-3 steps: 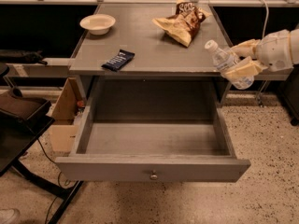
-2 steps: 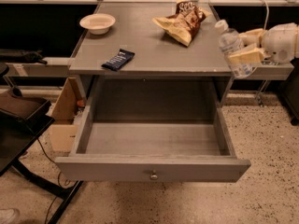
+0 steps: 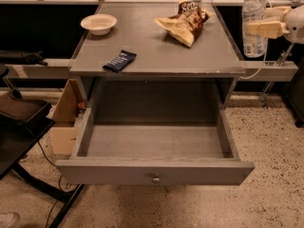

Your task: Pick blue plastic bottle from top drawer and place on counter

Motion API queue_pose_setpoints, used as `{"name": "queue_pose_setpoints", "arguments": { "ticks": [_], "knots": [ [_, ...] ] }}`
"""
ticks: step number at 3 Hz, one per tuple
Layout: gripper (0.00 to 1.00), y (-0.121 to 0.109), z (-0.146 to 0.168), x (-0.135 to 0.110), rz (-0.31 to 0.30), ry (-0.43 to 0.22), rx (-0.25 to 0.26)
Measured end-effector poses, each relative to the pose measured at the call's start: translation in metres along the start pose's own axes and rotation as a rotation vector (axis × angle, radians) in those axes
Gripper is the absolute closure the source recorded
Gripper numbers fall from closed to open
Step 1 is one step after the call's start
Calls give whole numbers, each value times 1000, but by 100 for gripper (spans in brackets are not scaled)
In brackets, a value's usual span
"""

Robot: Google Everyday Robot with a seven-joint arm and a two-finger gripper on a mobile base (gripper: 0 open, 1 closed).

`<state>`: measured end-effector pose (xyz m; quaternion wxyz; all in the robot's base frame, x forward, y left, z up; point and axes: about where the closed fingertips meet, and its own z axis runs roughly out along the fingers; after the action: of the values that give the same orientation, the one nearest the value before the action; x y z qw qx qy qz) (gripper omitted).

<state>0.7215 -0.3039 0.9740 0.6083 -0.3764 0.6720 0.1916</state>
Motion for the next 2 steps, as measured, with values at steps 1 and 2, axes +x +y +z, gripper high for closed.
{"name": "queue_pose_setpoints", "arguments": {
  "ticks": [1, 2],
  "knots": [
    [100, -3, 2, -1, 18, -4, 9],
    [100, 2, 4, -6, 23, -20, 12]
  ]
}}
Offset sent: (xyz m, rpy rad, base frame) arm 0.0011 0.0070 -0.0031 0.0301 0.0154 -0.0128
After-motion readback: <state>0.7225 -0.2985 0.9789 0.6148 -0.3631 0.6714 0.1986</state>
